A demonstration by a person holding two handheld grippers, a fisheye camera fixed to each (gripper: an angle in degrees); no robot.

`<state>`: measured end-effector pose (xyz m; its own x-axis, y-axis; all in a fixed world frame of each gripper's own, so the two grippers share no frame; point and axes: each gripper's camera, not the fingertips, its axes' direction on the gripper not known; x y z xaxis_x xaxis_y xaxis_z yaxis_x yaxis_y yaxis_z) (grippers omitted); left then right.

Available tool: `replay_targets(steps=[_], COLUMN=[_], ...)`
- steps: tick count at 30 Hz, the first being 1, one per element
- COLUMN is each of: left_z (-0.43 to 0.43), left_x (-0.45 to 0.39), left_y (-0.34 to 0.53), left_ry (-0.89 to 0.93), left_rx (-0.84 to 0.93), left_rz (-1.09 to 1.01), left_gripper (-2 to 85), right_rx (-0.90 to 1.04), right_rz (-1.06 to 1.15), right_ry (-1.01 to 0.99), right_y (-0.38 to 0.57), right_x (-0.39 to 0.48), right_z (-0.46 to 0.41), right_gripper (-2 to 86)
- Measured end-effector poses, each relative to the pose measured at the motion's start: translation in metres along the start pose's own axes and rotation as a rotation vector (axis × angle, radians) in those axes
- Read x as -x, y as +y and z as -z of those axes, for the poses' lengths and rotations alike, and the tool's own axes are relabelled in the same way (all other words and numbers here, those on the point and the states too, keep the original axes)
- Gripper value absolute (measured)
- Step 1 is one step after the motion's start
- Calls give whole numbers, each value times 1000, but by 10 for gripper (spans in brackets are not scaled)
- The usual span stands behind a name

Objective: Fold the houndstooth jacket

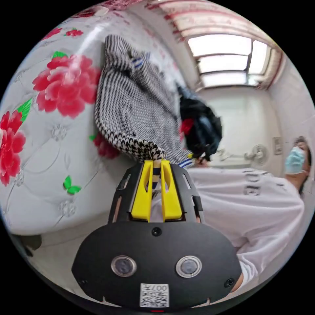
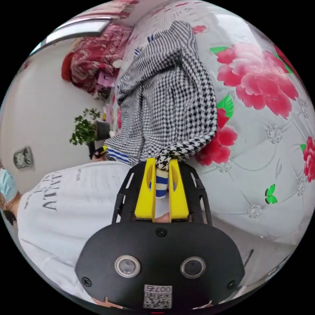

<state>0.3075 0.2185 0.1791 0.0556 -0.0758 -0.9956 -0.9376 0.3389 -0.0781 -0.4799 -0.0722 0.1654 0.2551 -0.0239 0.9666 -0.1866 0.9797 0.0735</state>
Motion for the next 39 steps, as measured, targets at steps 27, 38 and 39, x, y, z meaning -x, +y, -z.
replay_targets(steps=[27,38,39], left_z=[2,-110,-100], left_x=[4,19,18], left_y=[-162,-202,-197], left_ry=[-574,-640,-593], left_rx=[-378,-100,-146], left_rz=[1,-6,-17], left_gripper=[67,-5,-7], right_rx=[-581,-499,-508], right_rz=[-264,-282,-243], right_ry=[95,23,41], right_y=[-169,-217,-218], right_x=[-111,-139,-130], right_z=[117,77,80], right_gripper=[122,81,78])
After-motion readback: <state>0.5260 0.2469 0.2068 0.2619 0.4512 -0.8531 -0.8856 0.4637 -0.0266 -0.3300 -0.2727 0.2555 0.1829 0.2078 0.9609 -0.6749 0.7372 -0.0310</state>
